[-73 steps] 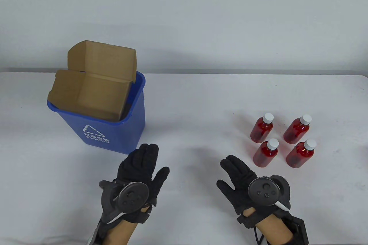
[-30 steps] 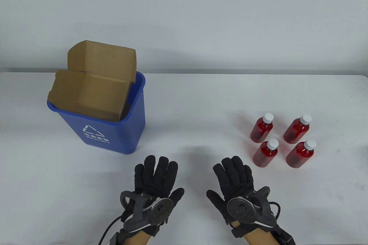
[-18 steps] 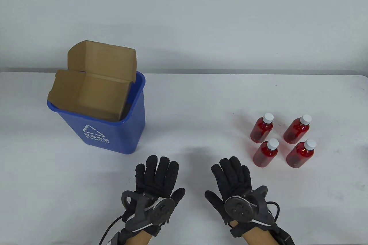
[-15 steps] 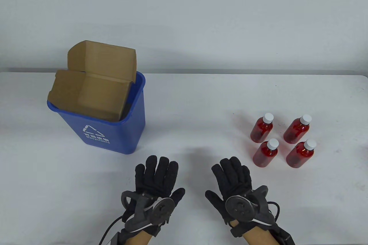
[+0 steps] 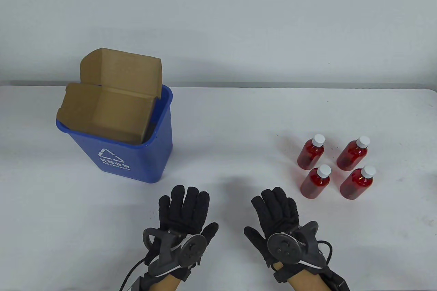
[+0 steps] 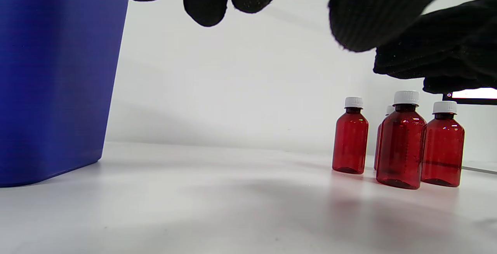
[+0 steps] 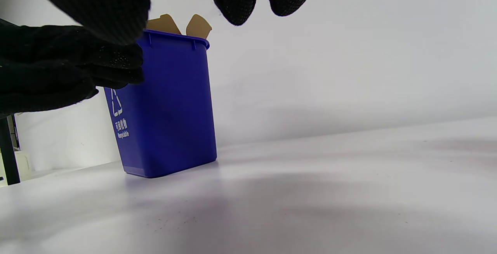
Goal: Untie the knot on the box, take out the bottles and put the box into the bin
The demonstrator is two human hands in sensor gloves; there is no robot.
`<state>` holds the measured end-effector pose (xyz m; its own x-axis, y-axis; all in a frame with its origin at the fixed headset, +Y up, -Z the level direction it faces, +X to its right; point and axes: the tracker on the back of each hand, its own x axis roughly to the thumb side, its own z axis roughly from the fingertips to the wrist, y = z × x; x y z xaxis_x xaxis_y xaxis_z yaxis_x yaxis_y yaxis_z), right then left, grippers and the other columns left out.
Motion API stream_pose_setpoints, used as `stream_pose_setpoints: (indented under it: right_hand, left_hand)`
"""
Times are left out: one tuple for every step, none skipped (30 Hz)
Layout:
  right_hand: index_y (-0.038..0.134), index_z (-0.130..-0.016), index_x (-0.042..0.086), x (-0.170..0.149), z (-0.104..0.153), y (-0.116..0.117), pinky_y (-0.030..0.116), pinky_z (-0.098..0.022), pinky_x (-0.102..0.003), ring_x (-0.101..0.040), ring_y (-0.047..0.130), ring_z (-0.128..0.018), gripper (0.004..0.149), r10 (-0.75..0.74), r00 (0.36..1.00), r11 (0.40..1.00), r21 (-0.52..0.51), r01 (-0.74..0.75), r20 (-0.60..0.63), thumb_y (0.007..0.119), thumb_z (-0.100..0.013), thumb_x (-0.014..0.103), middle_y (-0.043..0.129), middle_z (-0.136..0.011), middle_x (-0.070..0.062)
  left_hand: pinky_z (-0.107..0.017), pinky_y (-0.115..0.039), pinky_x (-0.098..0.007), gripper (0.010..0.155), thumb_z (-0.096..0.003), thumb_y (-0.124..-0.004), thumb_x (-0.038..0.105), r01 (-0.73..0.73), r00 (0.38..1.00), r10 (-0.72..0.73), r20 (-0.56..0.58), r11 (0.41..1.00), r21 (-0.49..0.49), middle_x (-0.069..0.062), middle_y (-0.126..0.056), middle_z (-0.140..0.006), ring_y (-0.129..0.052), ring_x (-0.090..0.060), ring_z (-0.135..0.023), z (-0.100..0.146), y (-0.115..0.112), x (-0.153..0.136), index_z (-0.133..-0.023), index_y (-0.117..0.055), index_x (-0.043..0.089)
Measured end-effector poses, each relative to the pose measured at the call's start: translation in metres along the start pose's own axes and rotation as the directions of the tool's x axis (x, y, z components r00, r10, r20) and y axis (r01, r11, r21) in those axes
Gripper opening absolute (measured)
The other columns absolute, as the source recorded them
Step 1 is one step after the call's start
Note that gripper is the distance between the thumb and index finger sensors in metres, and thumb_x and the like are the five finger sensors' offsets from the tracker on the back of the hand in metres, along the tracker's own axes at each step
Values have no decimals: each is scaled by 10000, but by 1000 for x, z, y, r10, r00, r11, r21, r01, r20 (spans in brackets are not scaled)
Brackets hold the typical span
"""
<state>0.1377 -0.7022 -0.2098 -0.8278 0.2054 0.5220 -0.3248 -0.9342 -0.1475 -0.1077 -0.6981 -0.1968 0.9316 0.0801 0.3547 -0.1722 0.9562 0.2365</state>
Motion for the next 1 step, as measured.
stream_pose_setpoints:
  right_hand:
    - [444, -1044, 56, 0, 0, 0, 369, -590, -748, -599, 340, -945, 761, 0, 1000, 1000, -1, 0, 1, 657, -491, 533, 347, -1068, -248]
  left_hand:
    - [-692, -353, -815, 856, -490, -708, 597, -4, 1000, 4, 0, 1000, -3, -149, -428, -1178, -381, -603, -1070, 0, 0, 0, -1152, -355, 184]
